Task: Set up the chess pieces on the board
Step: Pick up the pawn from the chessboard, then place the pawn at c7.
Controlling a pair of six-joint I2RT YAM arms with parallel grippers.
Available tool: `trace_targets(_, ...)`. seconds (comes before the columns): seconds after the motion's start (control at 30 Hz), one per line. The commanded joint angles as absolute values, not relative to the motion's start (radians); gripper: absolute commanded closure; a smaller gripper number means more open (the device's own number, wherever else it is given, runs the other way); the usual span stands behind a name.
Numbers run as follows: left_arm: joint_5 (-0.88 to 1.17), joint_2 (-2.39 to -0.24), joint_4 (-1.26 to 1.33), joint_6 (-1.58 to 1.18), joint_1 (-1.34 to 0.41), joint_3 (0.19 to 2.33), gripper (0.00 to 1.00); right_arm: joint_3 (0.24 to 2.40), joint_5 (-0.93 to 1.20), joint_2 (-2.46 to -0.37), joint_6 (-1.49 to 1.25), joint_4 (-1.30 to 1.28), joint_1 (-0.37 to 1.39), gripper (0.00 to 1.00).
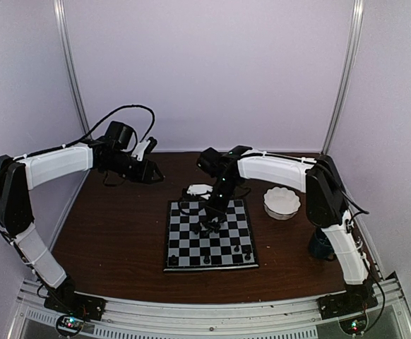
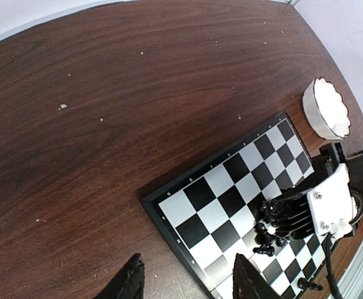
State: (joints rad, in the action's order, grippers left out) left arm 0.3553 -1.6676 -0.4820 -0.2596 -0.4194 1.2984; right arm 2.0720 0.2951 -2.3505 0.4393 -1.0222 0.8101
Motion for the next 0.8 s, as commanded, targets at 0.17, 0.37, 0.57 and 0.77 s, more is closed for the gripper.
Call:
trace_targets(0.17,0.357,-1.644,-0.471,-0.247,-0.414,1.324,0.52,2.041,0.259,-2.171,0.448,-1.034,0.81,0.96)
trace_targets(0.37,0.356,-1.647,-0.47,-0.248,-0.414,1.324,0.51,1.85,0.331,-2.015,0.482,-1.011,0.817,0.94)
trace_targets(0.57,0.358,-1.647,-0.47,-0.248,-0.414,1.323,0.51,1.627,0.345,-1.907,0.532,-0.984,0.864,0.94)
trace_targets(0.77,0.36,-1.647,-0.47,-0.249,-0.414,1.324,0.51,1.526,0.339,-1.906,0.545,-0.952,0.903,0.94)
